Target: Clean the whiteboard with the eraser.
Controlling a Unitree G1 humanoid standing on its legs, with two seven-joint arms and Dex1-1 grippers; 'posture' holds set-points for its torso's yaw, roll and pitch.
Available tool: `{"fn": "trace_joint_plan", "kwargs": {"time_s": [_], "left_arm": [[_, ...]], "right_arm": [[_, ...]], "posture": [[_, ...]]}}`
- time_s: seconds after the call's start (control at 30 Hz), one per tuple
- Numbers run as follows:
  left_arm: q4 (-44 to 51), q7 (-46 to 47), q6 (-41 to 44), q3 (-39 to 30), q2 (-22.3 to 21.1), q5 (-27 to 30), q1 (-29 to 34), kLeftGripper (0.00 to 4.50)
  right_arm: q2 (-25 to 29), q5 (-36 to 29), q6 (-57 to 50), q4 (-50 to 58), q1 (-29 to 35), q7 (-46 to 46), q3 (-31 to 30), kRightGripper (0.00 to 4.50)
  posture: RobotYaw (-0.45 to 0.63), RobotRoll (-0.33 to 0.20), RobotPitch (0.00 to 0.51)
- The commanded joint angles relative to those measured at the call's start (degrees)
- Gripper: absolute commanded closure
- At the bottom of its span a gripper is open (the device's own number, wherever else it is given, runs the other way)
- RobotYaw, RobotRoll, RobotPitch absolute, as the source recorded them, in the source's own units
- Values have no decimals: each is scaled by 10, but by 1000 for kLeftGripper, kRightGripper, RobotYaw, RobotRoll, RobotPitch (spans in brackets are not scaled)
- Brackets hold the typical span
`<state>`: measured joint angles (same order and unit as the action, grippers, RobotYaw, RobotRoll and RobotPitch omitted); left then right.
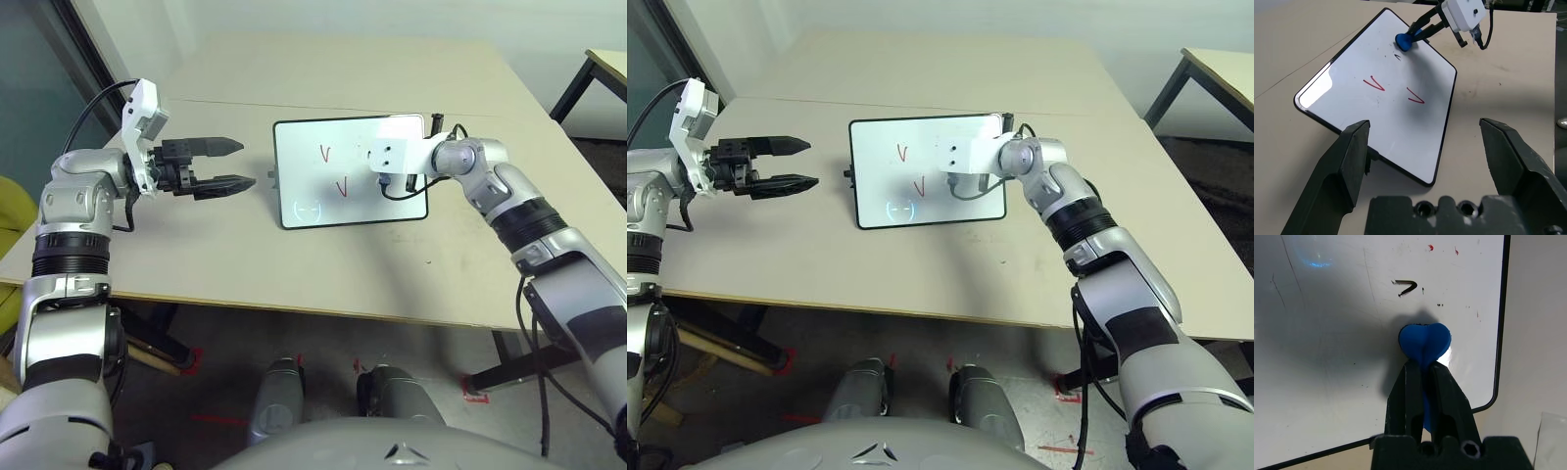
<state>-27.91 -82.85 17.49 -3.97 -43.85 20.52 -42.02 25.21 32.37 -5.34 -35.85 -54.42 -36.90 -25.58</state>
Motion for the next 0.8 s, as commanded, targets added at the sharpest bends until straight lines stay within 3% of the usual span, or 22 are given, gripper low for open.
{"fn": "trace_joint_plan", "kwargs": {"time_s": [0.03,0.8], "left_arm": [[-2,2,-4,1,1,0,-3,0],[1,3,-4,0,-15,-2,-1,0]], "right_arm": [[-18,-2,-10,3,6,-7,-7,4484],[-86,11,-4,3,-3,-5,-27,4484]], "posture": [[226,0,0],[247,0,0]]}}
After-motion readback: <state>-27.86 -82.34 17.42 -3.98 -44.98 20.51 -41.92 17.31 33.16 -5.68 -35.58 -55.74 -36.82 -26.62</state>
